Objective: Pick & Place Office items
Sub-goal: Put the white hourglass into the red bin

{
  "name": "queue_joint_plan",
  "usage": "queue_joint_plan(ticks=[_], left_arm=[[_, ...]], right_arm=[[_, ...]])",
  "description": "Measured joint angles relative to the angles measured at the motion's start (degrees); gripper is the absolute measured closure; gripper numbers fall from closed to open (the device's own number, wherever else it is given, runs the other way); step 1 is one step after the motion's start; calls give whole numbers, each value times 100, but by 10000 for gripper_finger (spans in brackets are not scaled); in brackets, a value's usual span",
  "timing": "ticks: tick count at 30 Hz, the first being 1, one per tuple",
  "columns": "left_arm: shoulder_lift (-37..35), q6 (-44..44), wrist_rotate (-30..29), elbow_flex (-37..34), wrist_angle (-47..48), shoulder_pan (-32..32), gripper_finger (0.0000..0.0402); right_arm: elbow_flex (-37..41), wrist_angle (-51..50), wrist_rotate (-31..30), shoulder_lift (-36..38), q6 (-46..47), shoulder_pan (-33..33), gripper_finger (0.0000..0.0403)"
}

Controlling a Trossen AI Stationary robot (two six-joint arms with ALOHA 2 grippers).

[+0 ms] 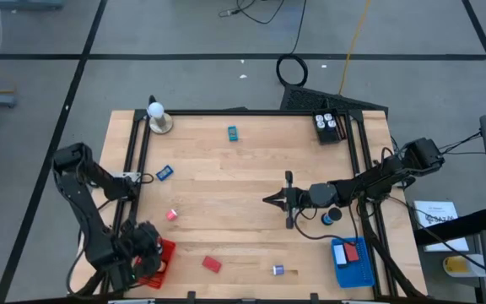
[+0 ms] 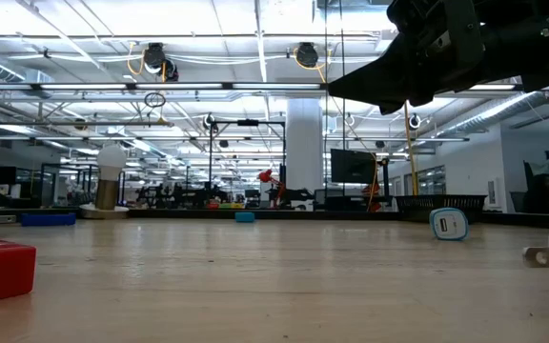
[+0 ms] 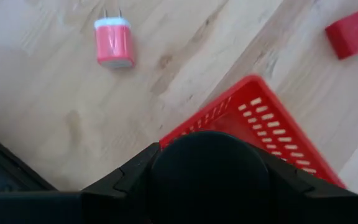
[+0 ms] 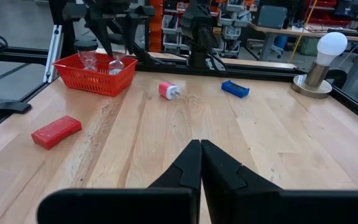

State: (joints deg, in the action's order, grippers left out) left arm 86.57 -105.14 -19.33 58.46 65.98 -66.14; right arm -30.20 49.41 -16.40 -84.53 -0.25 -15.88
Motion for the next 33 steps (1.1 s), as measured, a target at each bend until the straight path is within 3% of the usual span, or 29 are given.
queue_joint_plan(ticks=[15,22,25,33], left_arm=[[159,-342,443,0,-47,-191,196],[156,-118,495,2,-293,-188,112],[153,55,552,25,-247,-186,95],[151,747,290,646,691,-102,117]], right_arm=[[0,0,0,0,19,2,403],[0,0,0,0,22,2,403],[0,0,0,0,22,2,403],[0,2,0,0,22,2,403]])
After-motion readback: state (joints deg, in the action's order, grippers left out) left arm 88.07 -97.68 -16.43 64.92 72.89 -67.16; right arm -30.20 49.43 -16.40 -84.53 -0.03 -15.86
